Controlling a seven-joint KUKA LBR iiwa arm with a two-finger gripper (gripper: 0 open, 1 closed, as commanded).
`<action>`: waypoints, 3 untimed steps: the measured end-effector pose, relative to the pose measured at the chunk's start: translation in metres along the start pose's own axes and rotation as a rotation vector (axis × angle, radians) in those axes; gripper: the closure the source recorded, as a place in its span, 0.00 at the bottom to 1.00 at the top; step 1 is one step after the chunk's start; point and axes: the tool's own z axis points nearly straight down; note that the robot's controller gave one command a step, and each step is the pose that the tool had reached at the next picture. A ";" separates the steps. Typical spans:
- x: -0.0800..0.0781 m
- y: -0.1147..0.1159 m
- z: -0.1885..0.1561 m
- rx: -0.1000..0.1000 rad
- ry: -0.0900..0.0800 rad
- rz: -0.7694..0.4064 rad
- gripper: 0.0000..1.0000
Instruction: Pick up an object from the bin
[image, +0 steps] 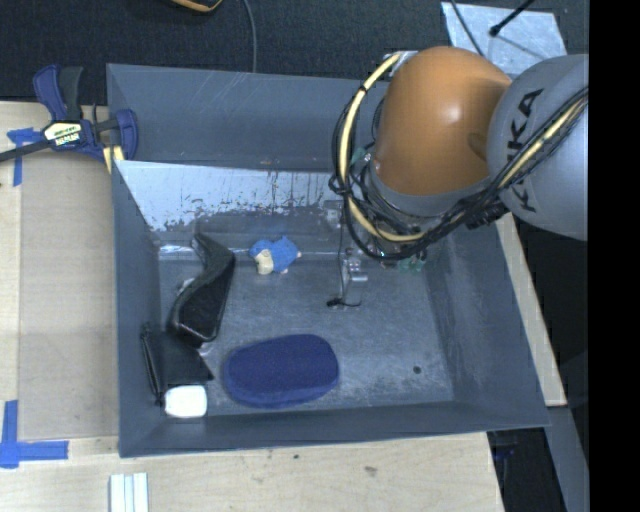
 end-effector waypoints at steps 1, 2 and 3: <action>-0.025 0.048 0.124 0.000 0.000 0.084 0.00; -0.004 0.112 0.123 -0.001 -0.007 0.056 0.00; 0.019 0.032 0.155 0.002 -0.007 0.029 0.00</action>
Offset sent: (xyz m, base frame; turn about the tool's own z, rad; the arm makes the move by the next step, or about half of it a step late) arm 0.0252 0.0474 -0.1191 0.0868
